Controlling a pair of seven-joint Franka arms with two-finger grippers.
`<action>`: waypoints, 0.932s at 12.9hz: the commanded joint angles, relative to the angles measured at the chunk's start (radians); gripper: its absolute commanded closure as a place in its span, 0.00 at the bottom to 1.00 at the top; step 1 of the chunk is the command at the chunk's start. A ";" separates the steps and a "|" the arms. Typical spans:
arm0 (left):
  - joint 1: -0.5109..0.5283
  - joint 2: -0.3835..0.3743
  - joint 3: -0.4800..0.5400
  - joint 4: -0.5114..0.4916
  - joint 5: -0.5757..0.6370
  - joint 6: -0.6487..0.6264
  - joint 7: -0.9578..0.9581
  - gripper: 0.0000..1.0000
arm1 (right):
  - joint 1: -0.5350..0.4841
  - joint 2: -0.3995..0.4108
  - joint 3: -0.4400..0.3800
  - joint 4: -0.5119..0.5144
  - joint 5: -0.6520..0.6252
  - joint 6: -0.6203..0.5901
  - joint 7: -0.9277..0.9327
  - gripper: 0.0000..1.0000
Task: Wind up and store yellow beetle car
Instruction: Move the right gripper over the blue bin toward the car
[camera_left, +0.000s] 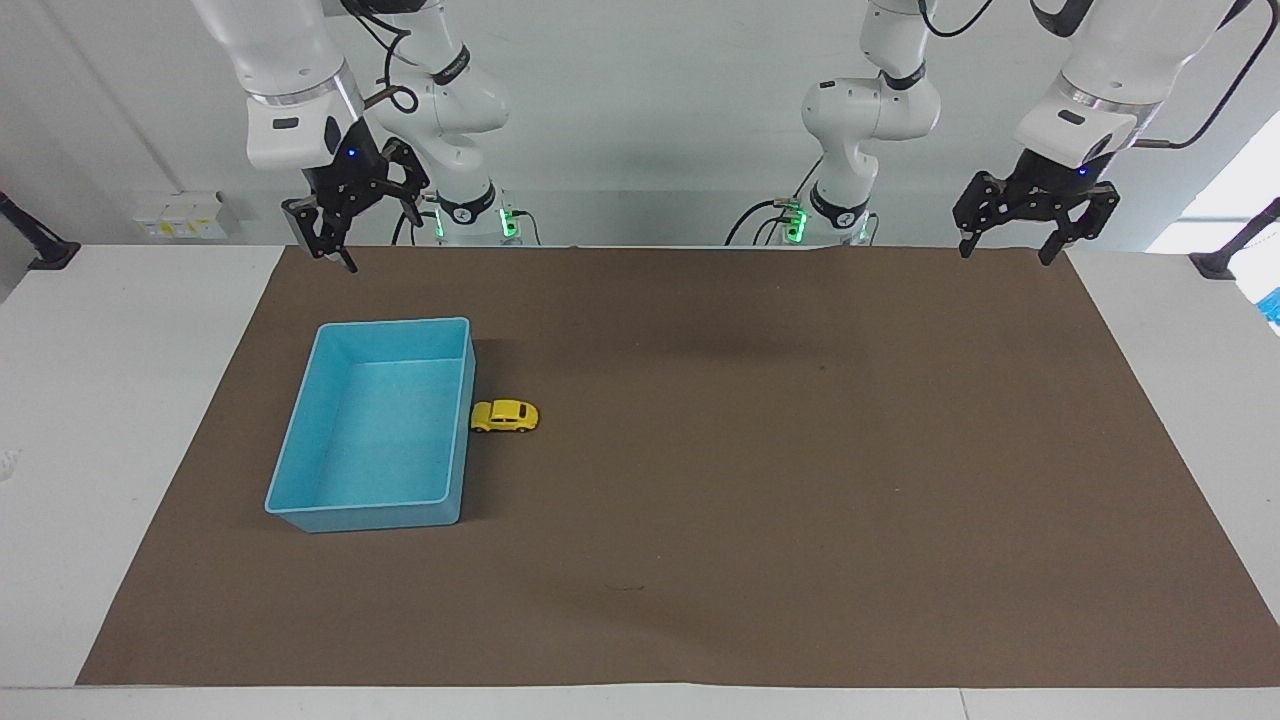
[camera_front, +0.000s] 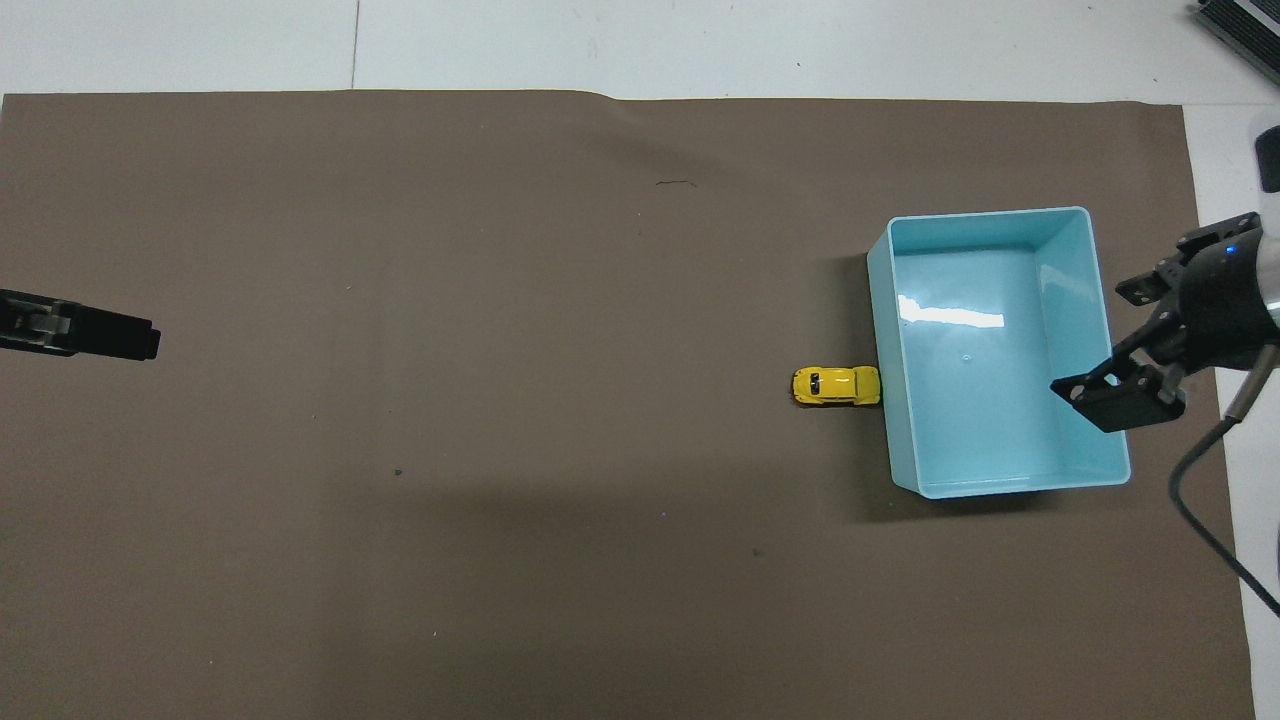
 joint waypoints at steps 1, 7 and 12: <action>-0.004 -0.011 -0.002 -0.006 0.004 -0.016 -0.002 0.00 | 0.019 -0.008 0.010 0.000 -0.027 -0.011 -0.135 0.00; 0.011 -0.011 0.000 -0.016 -0.012 -0.004 0.000 0.00 | 0.083 -0.011 0.016 0.000 -0.038 0.011 -0.291 0.00; 0.004 -0.004 0.006 -0.003 -0.022 -0.013 0.001 0.00 | 0.083 -0.015 0.042 -0.001 -0.035 0.040 -0.573 0.00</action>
